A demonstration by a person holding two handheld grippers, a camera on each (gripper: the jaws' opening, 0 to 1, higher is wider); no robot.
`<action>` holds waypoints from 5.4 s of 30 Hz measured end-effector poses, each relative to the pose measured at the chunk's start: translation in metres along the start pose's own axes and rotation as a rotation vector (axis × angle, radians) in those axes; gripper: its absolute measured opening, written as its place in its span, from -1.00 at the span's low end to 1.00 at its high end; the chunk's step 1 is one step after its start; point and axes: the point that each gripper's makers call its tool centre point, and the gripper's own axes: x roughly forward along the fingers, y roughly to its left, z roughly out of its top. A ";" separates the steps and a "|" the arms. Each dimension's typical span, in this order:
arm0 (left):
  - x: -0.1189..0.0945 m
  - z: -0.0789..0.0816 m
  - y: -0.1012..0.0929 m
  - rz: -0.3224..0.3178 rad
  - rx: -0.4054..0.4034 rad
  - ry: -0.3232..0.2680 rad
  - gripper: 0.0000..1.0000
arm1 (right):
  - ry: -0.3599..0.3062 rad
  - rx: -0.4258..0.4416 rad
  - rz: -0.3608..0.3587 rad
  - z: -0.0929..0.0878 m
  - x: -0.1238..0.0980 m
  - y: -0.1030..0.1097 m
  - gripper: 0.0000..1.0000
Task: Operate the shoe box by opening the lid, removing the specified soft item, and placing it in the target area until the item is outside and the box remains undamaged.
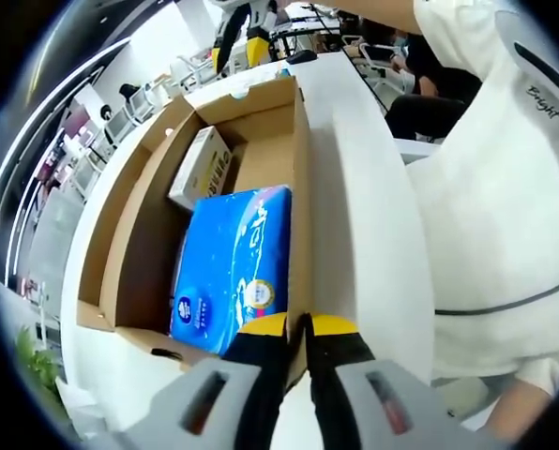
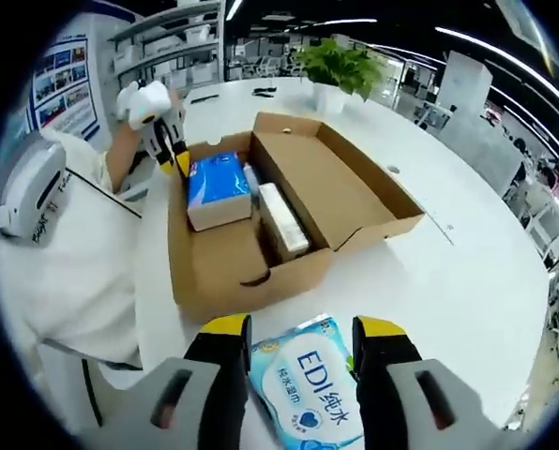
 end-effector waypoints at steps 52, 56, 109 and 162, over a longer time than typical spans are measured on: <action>0.000 0.000 -0.002 0.009 0.006 -0.002 -0.87 | -0.790 0.307 -0.457 0.063 -0.077 -0.017 0.06; 0.000 0.001 -0.002 0.019 0.011 0.000 -0.87 | -0.805 0.299 -0.496 0.062 -0.090 -0.012 -0.25; 0.001 0.002 -0.002 0.000 0.009 -0.029 -0.90 | -0.463 -0.044 -0.540 0.077 0.040 0.042 -0.36; 0.001 0.002 -0.002 0.006 0.002 -0.020 -0.89 | 0.073 -0.365 -0.356 0.056 0.113 0.031 -0.47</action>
